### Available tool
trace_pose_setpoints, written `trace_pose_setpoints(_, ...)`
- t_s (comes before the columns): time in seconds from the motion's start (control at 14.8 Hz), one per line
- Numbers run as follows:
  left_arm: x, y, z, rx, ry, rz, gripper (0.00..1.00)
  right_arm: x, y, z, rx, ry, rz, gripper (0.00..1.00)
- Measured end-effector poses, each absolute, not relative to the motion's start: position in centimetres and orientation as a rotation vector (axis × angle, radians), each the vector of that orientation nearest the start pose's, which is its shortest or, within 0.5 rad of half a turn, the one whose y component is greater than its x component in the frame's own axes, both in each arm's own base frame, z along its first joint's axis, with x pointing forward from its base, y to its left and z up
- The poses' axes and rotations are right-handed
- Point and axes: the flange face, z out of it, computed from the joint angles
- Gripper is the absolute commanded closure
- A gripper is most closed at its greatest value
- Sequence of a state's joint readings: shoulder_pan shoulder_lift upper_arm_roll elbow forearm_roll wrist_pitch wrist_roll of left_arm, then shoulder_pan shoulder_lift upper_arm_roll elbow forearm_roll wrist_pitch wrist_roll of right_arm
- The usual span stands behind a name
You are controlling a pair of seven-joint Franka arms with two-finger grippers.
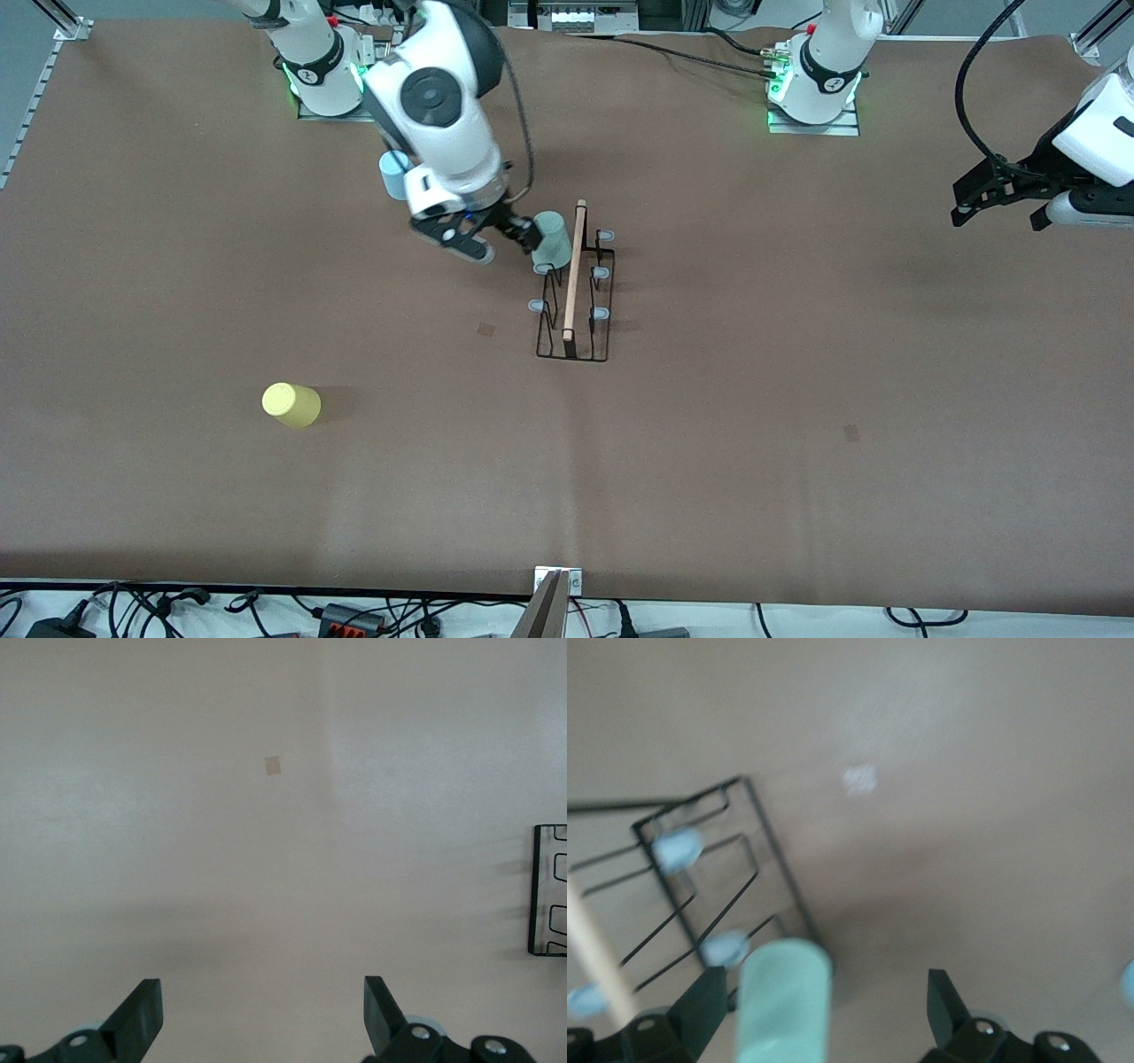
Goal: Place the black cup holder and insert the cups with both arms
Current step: 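Hang the teal cup on a rack peg with the right gripper, then release the teal cup and move the right gripper to the yellow cup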
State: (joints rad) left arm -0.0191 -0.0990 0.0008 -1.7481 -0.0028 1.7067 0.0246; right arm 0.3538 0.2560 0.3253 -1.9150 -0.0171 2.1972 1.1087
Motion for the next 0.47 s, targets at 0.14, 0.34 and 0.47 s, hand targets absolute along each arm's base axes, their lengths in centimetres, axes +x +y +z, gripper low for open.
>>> trace_pose_setpoints(0.14, 53.4, -1.0, 60.6, -3.142, 0.067, -0.09, 0.0, 51.3, 32.4, 38.0, -3.051, 0.542, 0.053, 0.0)
trace_pose_setpoints(0.34, 53.4, -1.1, 60.6, -3.142, 0.068, -0.089, 0.0, 55.3, 23.5, 38.2, -3.112, 0.34, 0.066, 0.0)
trace_pose_setpoints(0.47, 53.4, -1.1, 60.6, -3.142, 0.069, -0.089, 0.0, 57.6, 17.2, 38.0, -3.133, 0.192, 0.06, 0.0)
